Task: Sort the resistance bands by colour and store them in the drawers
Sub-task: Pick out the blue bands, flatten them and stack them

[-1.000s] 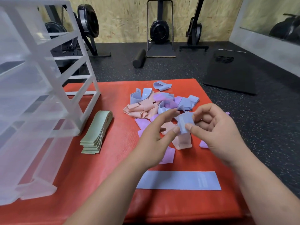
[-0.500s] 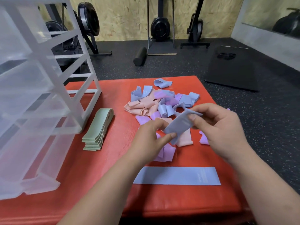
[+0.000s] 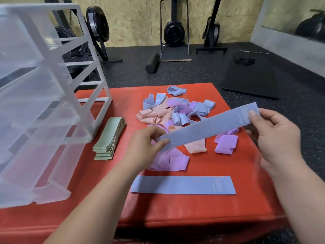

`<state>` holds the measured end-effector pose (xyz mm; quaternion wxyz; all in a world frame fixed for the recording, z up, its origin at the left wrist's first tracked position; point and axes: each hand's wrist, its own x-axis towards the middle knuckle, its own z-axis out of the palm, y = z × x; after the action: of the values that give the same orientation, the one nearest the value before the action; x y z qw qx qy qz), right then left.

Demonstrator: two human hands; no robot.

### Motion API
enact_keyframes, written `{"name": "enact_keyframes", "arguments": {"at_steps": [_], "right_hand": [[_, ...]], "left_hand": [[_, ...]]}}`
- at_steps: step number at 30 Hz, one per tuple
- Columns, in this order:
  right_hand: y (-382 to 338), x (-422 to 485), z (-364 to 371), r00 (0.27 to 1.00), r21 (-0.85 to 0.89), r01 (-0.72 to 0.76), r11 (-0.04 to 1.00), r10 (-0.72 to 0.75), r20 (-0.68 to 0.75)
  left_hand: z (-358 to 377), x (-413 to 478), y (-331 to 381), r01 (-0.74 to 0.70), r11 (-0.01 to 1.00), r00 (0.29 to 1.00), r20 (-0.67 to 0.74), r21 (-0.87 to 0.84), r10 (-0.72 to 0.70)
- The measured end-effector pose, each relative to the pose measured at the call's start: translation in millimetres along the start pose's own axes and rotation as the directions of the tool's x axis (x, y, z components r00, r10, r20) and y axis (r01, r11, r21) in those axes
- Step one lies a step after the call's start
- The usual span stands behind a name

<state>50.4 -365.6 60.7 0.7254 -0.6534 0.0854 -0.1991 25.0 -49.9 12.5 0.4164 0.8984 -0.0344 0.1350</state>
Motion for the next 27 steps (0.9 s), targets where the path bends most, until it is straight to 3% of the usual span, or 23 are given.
{"name": "enact_keyframes", "arguments": {"at_steps": [5, 10, 17, 21, 27], "right_hand": [[11.5, 0.0, -16.9, 0.987, -0.175, -0.135, 0.975, 0.147, 0.061], [8.1, -8.6, -30.2, 0.959, -0.333, -0.169, 0.928, 0.233, 0.162], [17.1, -22.7, -45.3, 0.82, -0.695, -0.032, 0.718, 0.417, 0.393], [25.6, -30.1, -43.1, 0.771, -0.769, 0.065, 0.635, 0.457, 0.443], [37.0, -35.8, -37.2, 0.754, -0.835, 0.199, 0.513, 0.464, 0.465]], "left_hand": [[-11.0, -16.6, -1.0, 0.118, 0.971, 0.993, -0.002, -0.206, -0.121], [-24.3, -29.6, -15.1, 0.223, 0.938, 0.974, 0.018, -0.265, -0.226], [-33.7, -57.1, -27.2, 0.27, 0.963, 0.961, 0.079, -0.028, -0.267], [-37.3, -68.8, -30.2, 0.232, 0.967, 0.966, 0.093, 0.106, -0.242], [-39.4, -76.0, -38.8, 0.214, 0.954, 0.965, 0.109, 0.208, -0.24]]}}
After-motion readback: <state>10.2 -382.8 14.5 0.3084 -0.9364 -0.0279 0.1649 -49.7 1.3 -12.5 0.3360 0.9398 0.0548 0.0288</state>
